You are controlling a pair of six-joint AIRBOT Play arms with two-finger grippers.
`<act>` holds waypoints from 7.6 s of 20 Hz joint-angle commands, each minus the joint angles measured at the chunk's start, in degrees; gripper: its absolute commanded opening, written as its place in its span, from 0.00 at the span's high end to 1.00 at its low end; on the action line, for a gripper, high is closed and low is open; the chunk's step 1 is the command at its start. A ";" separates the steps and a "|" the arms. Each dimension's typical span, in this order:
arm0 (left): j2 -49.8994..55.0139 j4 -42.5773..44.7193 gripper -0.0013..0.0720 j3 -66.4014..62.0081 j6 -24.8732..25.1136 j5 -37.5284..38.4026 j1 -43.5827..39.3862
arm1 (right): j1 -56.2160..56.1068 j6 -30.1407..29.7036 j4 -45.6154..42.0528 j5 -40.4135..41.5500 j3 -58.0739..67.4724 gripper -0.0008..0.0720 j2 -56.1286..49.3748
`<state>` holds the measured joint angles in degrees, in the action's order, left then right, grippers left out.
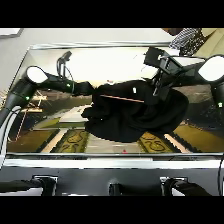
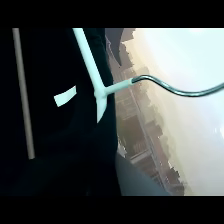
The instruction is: Fold the clothes and pants, and hang the long-sleeved shirts on hangers.
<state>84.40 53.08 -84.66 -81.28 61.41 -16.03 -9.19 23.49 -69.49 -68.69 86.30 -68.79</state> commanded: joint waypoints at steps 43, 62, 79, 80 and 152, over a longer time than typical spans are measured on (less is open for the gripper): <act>7.91 15.02 0.94 -28.52 -11.82 3.21 -17.86 | -0.04 11.96 -2.10 8.70 0.17 0.93 0.42; 5.77 26.03 0.15 -28.68 -2.67 13.33 -8.81 | 0.00 12.46 -6.43 1.14 0.13 0.93 9.62; 12.79 0.85 0.15 -28.52 54.53 17.27 -1.55 | 0.00 -5.84 6.05 -0.98 0.09 0.93 -0.02; 13.16 0.83 0.16 -28.52 54.53 17.27 -1.84 | 0.00 -5.84 6.05 -1.31 0.09 0.93 -0.02; 14.40 -1.31 0.95 -28.65 54.27 11.89 -2.62 | 21.49 7.30 29.88 0.11 -2.56 0.93 -9.11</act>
<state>98.85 51.79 -113.30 -27.03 74.81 -18.39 12.34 30.70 -39.62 -71.40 83.68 -85.01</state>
